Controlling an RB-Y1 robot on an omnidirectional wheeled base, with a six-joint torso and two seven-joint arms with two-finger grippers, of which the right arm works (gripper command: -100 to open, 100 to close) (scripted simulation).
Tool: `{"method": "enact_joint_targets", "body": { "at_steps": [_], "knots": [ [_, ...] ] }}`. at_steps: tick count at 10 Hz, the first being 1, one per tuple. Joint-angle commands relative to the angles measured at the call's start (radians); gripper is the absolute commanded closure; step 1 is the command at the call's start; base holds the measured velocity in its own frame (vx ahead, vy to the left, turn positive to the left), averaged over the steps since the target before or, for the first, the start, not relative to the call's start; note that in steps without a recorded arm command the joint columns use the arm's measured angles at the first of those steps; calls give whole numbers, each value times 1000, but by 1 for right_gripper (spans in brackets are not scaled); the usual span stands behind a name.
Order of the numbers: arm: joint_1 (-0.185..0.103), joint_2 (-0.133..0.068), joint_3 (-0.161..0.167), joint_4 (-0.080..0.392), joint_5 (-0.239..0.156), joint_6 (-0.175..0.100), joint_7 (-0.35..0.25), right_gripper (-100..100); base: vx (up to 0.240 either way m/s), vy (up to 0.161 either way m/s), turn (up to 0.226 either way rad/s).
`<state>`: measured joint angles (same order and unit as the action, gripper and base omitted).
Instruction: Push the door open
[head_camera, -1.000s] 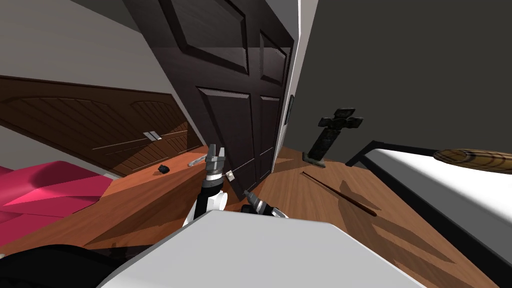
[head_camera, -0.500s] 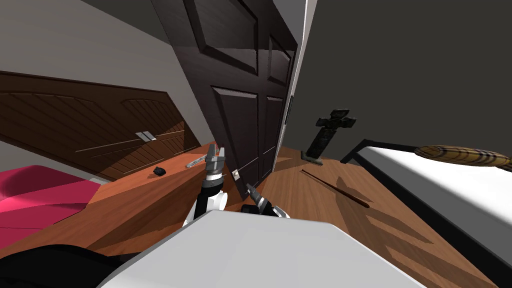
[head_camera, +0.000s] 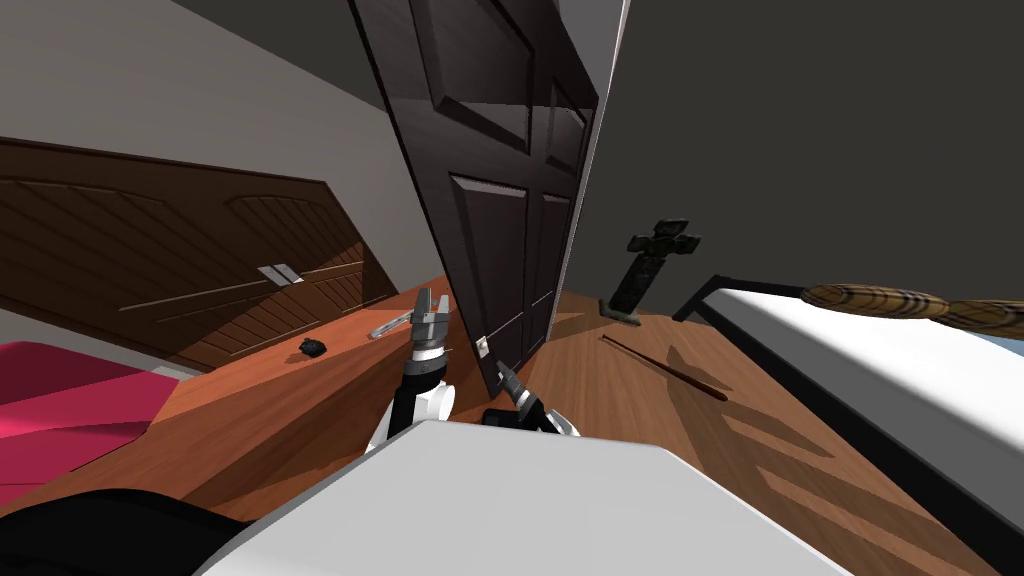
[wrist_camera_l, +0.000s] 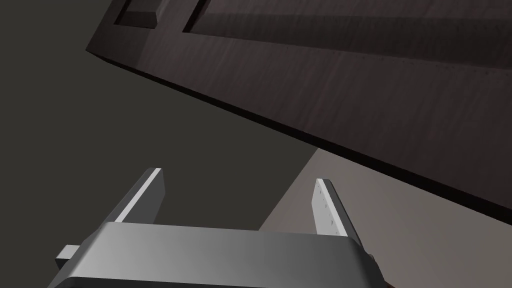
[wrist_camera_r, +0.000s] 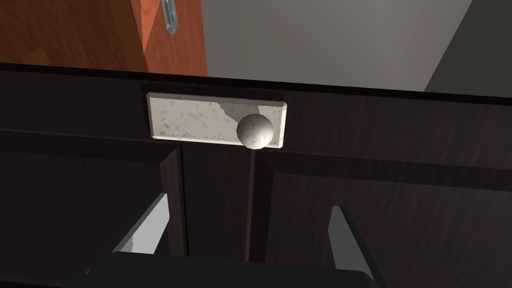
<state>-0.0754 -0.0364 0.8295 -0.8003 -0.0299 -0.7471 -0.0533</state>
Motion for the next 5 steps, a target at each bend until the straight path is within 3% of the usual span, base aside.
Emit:
{"method": "enact_joint_targets", "body": {
  "at_steps": [1,5],
  "knots": [
    [-2,-9,-5,5,0,1,2,-100,65,81,38],
    [-9,-6,-17,16,1,2,6,-100,151,141,22]
  ]
}}
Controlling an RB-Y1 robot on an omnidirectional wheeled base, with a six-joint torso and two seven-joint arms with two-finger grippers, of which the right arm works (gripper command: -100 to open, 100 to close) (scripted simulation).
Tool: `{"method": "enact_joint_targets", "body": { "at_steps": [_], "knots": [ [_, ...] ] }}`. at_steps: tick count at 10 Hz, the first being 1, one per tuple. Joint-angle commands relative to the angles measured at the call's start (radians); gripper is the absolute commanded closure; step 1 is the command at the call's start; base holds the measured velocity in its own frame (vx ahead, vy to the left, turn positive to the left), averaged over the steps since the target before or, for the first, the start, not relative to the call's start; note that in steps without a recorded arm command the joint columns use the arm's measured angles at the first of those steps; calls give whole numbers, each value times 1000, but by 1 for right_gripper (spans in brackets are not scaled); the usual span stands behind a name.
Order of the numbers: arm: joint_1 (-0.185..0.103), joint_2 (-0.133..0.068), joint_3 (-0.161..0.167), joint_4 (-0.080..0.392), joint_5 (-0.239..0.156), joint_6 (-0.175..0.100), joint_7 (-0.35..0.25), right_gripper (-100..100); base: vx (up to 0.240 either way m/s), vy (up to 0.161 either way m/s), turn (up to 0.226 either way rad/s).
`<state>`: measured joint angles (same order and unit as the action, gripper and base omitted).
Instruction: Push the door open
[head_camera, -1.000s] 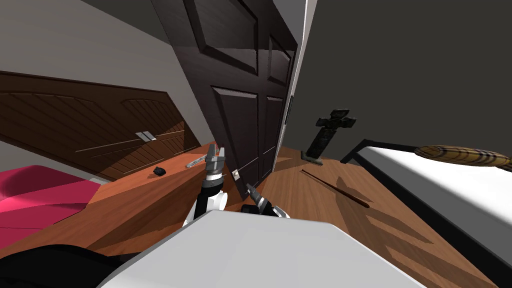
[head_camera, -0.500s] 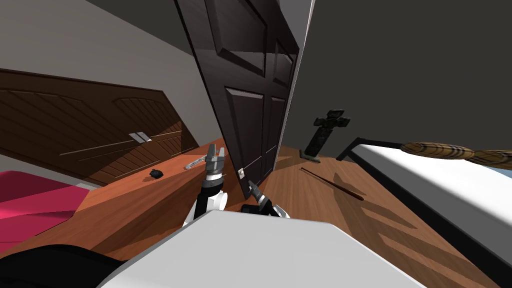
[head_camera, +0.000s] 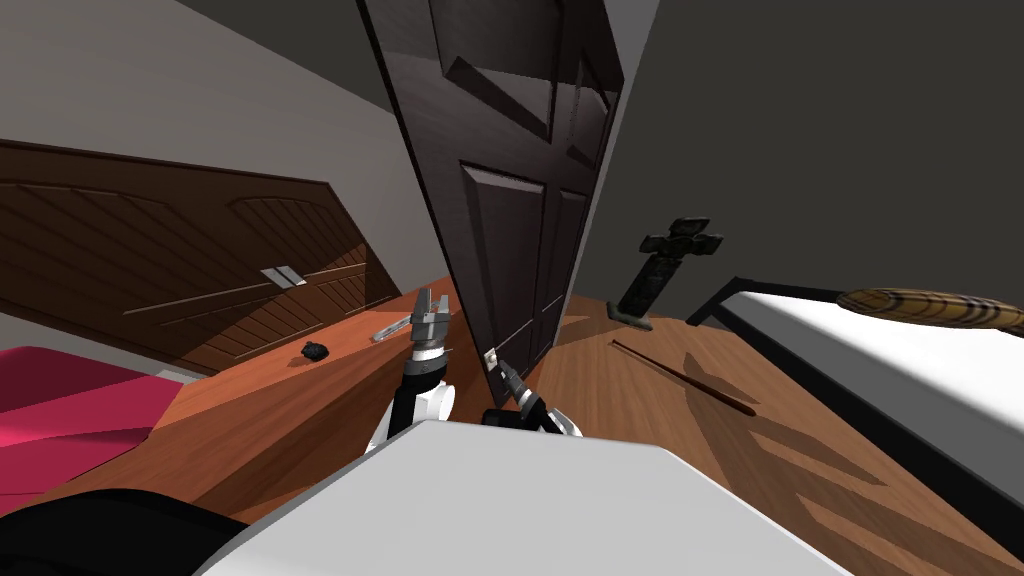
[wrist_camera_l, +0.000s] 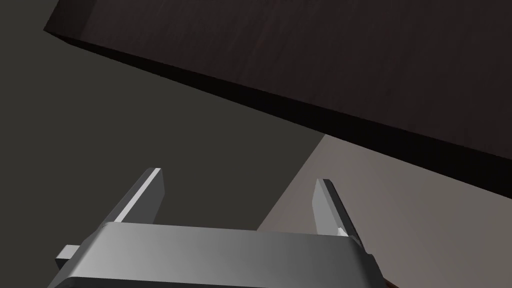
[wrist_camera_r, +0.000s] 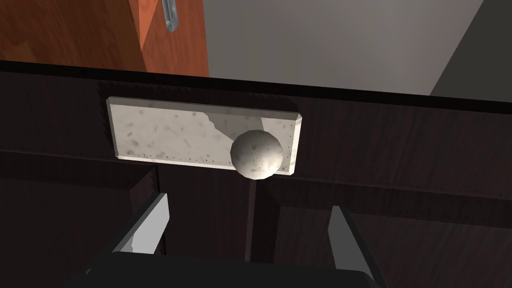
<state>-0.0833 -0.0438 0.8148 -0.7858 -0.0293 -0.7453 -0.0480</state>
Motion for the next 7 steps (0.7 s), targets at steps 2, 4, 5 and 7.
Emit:
{"method": "enact_joint_targets", "body": {
  "at_steps": [2,4,5,7],
  "knots": [
    [-4,12,-8,7,0,1,3,-100,132,134,26],
    [-5,18,-9,10,0,0,4,-100,81,104,11],
    [-5,18,-9,10,0,0,4,100,-6,-8,-2],
    [-5,18,-9,10,0,0,4,100,-19,-25,3]
  ]
}}
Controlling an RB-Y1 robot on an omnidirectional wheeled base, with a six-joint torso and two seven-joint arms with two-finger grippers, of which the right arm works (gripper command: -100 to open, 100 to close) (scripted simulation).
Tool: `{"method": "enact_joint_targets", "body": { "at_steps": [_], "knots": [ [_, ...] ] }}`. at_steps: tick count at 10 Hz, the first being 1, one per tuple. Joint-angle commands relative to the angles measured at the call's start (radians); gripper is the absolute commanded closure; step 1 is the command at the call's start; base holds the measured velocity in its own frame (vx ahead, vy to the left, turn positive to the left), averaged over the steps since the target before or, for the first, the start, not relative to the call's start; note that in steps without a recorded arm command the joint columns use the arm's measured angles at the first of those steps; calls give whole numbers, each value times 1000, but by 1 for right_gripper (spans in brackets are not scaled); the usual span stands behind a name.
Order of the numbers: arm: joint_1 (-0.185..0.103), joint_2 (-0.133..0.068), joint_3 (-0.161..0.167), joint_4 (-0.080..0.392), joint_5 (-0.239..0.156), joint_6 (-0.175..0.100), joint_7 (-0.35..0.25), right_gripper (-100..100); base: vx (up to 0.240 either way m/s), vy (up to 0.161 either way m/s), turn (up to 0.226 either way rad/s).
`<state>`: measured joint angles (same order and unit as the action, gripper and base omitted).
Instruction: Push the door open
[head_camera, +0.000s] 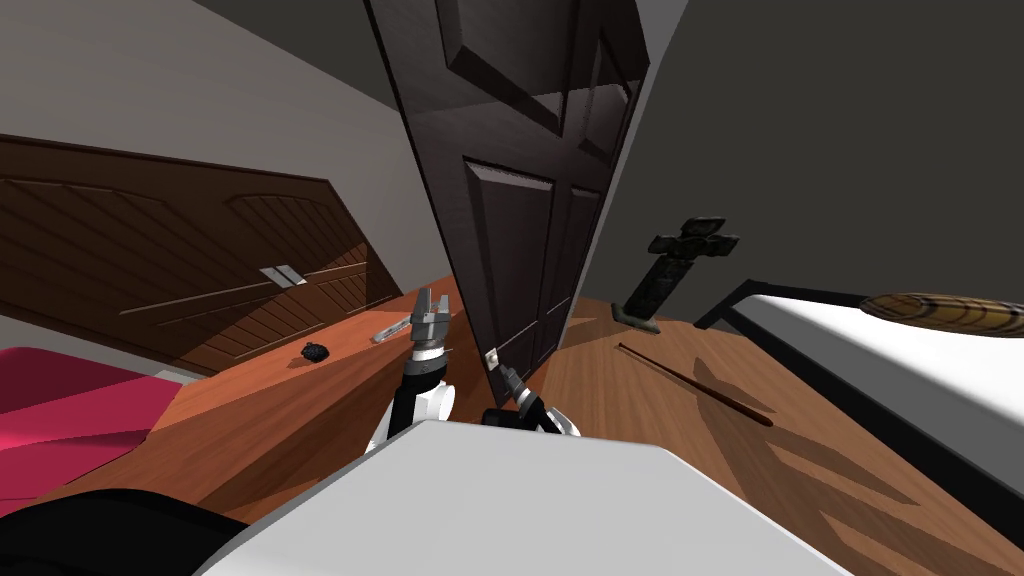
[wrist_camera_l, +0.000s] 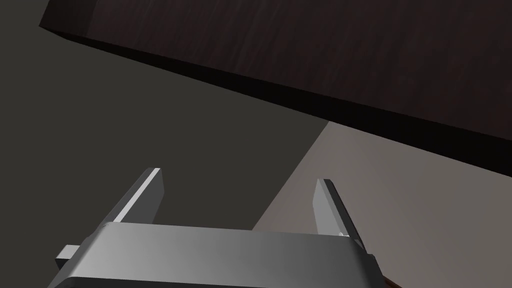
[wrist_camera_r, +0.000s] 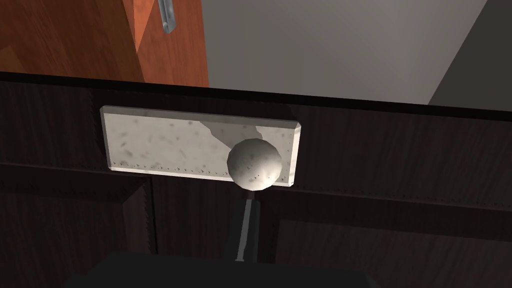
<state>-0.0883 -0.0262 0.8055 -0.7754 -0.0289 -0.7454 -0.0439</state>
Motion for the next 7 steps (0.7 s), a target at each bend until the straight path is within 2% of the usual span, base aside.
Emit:
{"method": "enact_joint_targets", "body": {
  "at_steps": [1,3,4,6,7],
  "knots": [
    [0,0,0,0,0,0,0,100,-11,-15,0],
    [0,0,0,0,0,0,0,100,-2,-3,0],
    [6,-21,-10,-4,-5,-3,3,-100,-115,-36,-111],
    [11,-16,-18,-8,-10,-5,6,-100,-207,-91,-95],
    [14,2,-23,-11,-13,-6,7,-100,-191,-116,-80]
  ]
}}
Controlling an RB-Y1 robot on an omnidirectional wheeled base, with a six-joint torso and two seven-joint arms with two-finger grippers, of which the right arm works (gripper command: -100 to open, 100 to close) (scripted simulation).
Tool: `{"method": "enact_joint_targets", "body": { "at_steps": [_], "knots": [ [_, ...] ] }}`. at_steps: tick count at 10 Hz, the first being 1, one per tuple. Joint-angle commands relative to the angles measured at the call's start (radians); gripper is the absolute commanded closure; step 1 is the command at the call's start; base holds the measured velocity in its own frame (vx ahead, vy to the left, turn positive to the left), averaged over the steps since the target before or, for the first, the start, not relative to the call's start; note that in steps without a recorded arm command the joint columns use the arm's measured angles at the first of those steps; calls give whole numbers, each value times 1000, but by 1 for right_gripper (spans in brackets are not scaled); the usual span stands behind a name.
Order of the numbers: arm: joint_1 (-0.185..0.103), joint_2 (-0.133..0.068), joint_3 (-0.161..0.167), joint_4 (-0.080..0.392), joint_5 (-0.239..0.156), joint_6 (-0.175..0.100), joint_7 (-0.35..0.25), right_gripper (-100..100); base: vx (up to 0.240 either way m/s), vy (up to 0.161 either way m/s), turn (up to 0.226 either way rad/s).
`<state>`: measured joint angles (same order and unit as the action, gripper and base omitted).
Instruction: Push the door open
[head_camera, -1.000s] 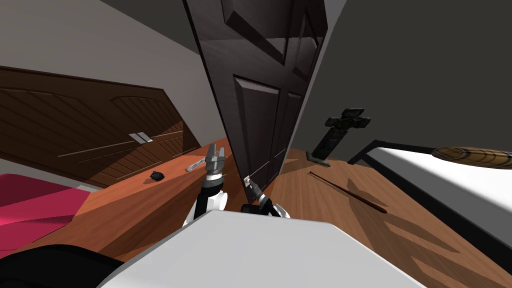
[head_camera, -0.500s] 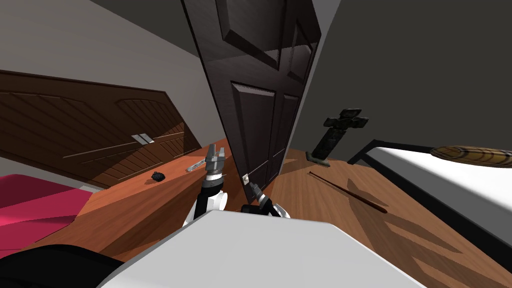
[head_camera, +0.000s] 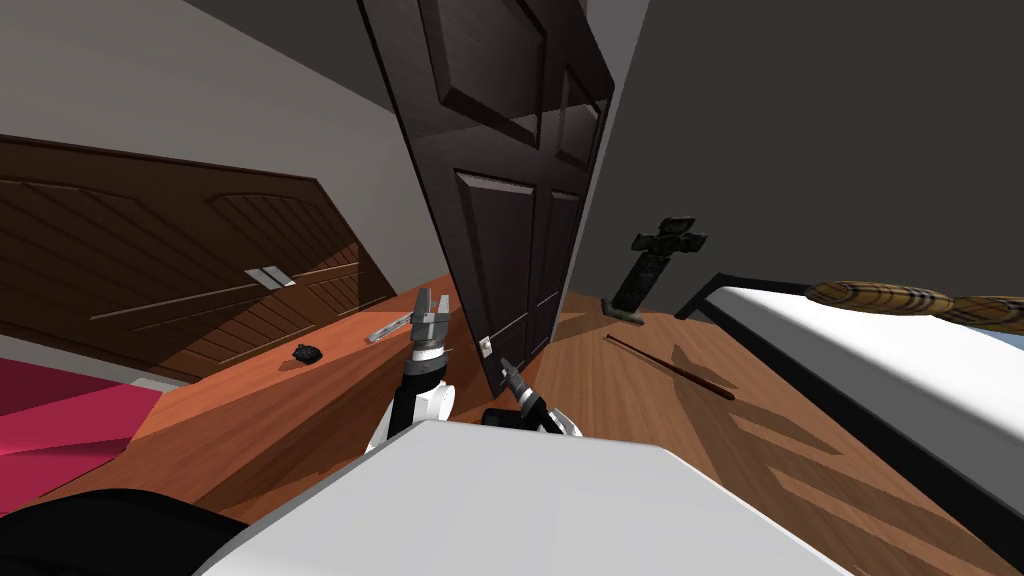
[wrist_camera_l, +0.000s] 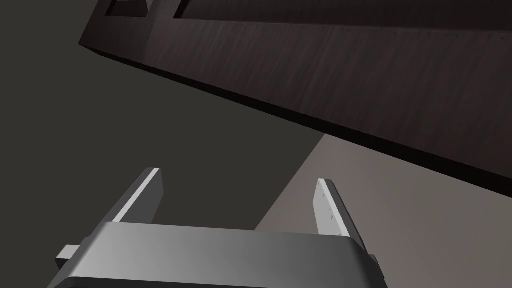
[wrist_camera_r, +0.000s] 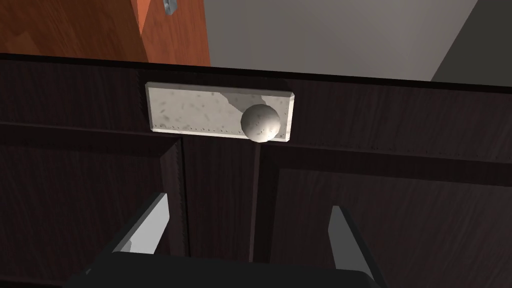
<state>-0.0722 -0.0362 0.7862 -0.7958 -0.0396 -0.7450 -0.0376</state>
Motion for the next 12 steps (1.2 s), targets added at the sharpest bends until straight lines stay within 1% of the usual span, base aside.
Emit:
{"method": "enact_joint_targets", "body": {
  "at_steps": [1,2,5,7,8,9,10,11,12],
  "knots": [
    [0,0,0,0,0,0,0,-100,-86,-53,-7],
    [0,-10,-4,3,-1,-2,3,-100,32,59,37],
    [-2,-14,-10,9,-1,-6,6,-100,134,141,13],
    [-3,-9,-14,14,-1,-10,8,-100,179,159,25],
    [-4,-1,-17,17,-1,-12,10,-100,140,159,18],
    [-5,11,-20,19,-1,-14,12,-100,104,123,10],
    [-3,3,-18,12,-1,-9,10,-100,47,51,2],
    [-3,3,-18,12,-1,-9,10,100,-5,-5,-5],
    [-3,3,-18,12,-1,-9,10,100,-20,-22,2]
  ]
}}
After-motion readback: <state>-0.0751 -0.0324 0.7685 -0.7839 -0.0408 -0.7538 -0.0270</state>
